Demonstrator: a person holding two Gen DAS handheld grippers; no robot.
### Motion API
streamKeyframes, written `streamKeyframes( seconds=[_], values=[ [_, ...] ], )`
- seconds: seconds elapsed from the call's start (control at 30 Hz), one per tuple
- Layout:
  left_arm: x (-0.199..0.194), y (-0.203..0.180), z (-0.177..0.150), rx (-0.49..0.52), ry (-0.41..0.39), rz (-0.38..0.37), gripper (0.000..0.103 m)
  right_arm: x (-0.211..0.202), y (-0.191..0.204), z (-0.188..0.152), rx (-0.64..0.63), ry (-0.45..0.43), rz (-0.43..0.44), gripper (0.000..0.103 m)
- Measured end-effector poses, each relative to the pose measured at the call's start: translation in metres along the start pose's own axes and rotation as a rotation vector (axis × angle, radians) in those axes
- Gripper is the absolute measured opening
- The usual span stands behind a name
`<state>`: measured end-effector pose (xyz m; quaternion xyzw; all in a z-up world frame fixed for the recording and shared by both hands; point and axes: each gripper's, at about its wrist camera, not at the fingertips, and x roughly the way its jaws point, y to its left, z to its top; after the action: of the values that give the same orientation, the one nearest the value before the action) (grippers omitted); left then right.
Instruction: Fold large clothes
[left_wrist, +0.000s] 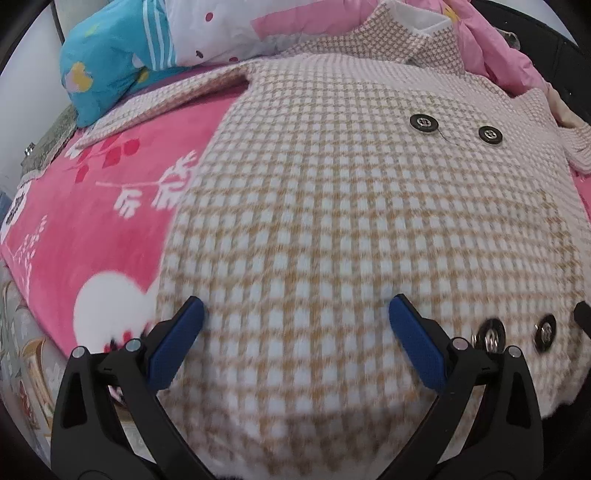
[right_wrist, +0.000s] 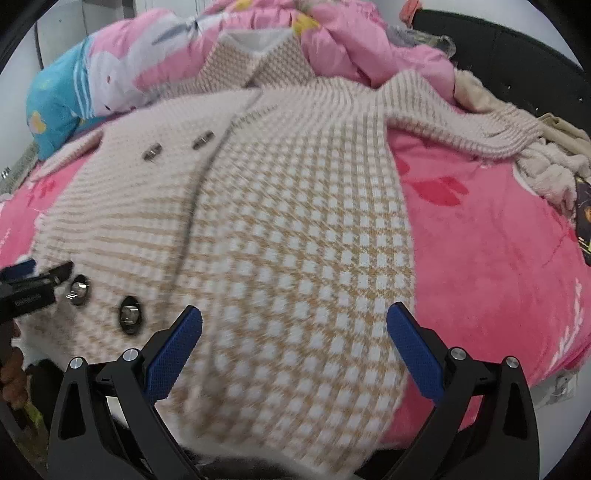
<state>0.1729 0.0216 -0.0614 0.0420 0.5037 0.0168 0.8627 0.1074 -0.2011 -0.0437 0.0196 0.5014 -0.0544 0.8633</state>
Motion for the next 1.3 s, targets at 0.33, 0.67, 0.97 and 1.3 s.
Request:
streamKeyframes(
  seconds=[0.33, 0.67, 0.97, 1.3],
  values=[
    [0.009, 0.009, -0.001, -0.019, 0.007, -0.067, 0.097, 0.008, -0.002, -0.012, -0.053, -0.009, 0.048, 0.097],
    [0.006, 0.005, -0.005, 0.020, -0.019, -0.054, 0.097, 0.012, -0.019, -0.003, -0.063, 0.011, 0.172, 0.097],
    [-0.041, 0.029, -0.026, 0.035, -0.144, -0.110, 0.097, -0.021, -0.070, -0.014, 0.053, -0.045, 0.270, 0.097],
    [-0.059, 0.074, -0.049, -0.045, -0.174, -0.148, 0.097, -0.010, -0.087, -0.026, 0.094, 0.005, 0.451, 0.082]
  ],
)
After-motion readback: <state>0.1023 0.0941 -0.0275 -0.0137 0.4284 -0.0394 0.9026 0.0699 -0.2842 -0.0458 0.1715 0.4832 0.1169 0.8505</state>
